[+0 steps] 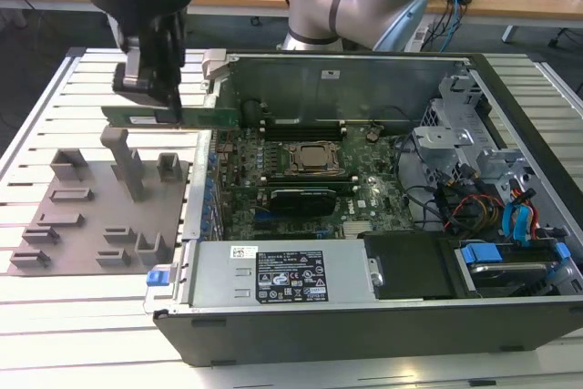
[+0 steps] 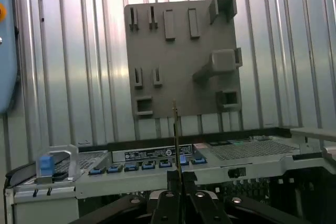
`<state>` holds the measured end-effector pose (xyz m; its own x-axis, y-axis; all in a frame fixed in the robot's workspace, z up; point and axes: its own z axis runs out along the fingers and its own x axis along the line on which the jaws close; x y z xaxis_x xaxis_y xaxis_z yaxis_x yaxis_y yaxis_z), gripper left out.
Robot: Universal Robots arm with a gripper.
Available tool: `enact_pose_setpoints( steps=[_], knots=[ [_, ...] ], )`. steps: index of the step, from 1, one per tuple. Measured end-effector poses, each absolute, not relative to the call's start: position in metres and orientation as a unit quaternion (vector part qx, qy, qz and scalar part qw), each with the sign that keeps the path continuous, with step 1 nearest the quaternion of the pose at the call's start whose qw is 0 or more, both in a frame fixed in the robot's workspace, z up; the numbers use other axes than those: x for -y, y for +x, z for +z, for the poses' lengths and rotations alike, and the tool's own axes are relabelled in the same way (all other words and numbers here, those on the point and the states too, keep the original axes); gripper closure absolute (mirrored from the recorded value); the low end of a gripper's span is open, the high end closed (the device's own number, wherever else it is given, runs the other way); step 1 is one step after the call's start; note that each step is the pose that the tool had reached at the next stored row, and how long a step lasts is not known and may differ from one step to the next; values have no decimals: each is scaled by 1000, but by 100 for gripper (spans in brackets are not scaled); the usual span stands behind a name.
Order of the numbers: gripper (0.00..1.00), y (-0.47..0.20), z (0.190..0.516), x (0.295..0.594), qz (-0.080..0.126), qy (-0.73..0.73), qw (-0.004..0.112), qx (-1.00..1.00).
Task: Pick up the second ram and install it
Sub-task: 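Pick up the second ram and move it above second insertion slot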
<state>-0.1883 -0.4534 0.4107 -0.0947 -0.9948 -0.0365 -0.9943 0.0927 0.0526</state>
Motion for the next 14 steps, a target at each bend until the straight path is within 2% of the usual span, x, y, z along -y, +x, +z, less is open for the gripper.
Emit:
enact_pose_setpoints(
  steps=[14],
  knots=[
    [86,-103,410,453,-33,673,5,739]
  ],
)
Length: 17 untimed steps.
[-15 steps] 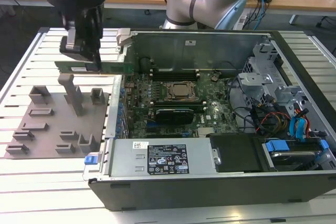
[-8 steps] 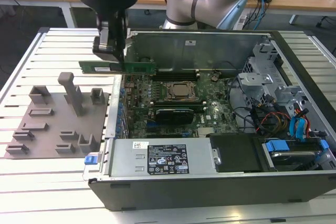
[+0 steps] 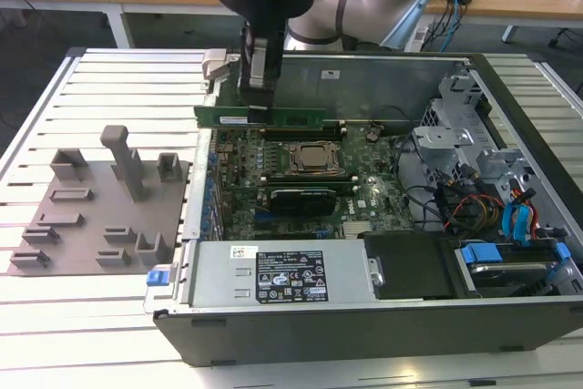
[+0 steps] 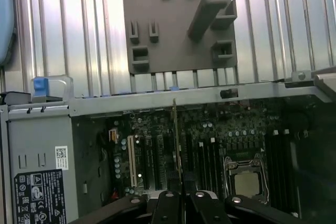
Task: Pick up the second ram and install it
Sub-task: 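Pick up the second ram and move it above second insertion slot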
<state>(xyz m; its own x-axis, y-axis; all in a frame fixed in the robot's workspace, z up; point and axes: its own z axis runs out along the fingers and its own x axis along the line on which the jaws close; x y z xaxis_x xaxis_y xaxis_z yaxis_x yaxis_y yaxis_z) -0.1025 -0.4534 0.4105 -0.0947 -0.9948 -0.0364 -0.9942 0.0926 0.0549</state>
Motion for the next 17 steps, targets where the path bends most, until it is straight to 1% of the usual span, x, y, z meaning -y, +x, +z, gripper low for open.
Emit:
enact_pose_setpoints(
  steps=[13,14,15,17],
  knots=[
    [86,-43,409,453,-35,673,7,739],
    [86,-40,408,453,-38,673,4,739],
    [86,-37,408,452,-45,673,-2,738],
    [86,-33,403,448,-47,673,-4,738]
  ],
)
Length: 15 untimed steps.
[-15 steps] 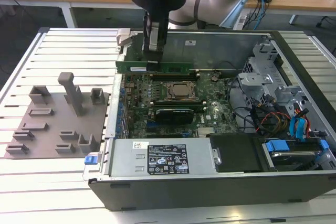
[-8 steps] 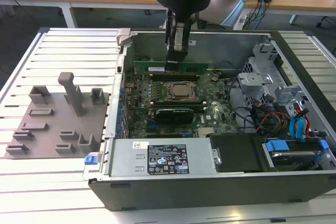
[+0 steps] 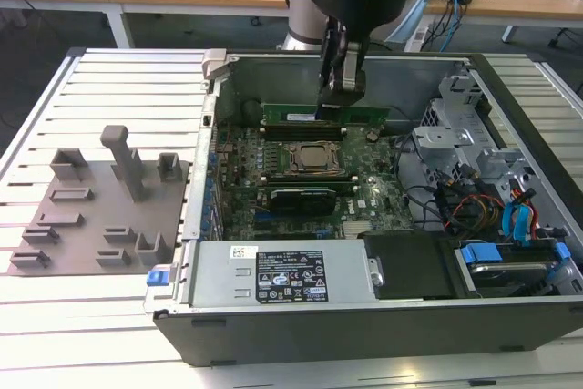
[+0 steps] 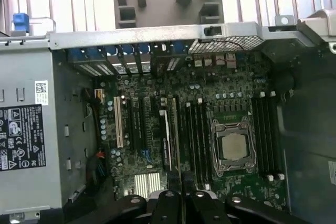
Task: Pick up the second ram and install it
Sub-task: 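Pick up the second ram and move it above second insertion slot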
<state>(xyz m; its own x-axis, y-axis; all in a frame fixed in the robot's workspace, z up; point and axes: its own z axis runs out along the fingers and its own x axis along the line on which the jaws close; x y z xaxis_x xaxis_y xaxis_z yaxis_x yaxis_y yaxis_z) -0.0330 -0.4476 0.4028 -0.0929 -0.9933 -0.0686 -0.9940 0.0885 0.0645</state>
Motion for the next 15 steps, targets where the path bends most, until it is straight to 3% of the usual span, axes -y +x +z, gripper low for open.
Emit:
enact_pose_setpoints(
  steps=[9,15],
  knots=[
    [86,-15,369,415,48,-675,2,-737],
    [86,-12,350,412,49,-675,2,-737]
  ],
)
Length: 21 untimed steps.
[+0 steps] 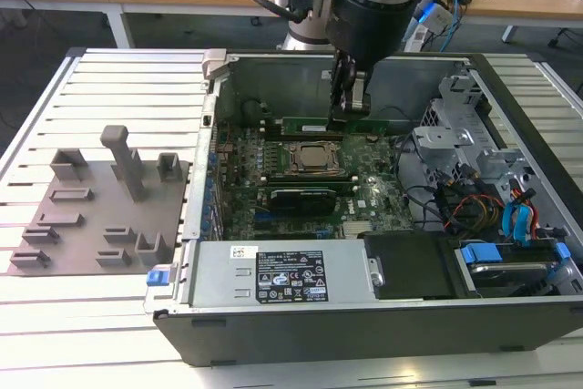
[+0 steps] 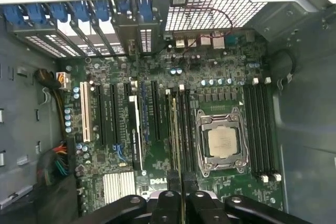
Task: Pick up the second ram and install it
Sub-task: 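Pick up the second ram and move it above second insertion slot, then insert the second ram into the second slot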
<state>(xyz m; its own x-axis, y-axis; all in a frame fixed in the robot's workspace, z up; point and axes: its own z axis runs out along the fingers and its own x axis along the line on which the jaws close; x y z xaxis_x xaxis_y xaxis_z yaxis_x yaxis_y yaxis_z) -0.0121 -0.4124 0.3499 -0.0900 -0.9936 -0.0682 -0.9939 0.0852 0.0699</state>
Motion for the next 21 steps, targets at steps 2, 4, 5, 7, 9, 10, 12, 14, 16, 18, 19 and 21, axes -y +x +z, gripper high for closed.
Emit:
enact_pose_setpoints(
  steps=[2,4,5,7,9,10,12,14,16,18,19,21],
  knots=[
    [86,-12,345,412,49,-675,1,-737],
    [86,-11,337,412,49,-675,1,-737],
    [86,-11,333,412,49,-674,1,-737],
    [86,-11,333,412,49,-675,1,-737],
    [86,-11,333,412,49,-675,1,-737],
    [86,-11,333,412,49,-675,1,-737],
    [86,-11,333,412,49,-675,1,-737],
    [86,-11,333,412,50,-674,1,-737],
    [86,-11,333,412,50,-675,1,-737],
    [86,-11,333,412,50,-675,1,-737],
    [86,-11,332,412,50,-675,1,-737],
    [86,-11,328,412,50,-675,1,-737]
  ],
)
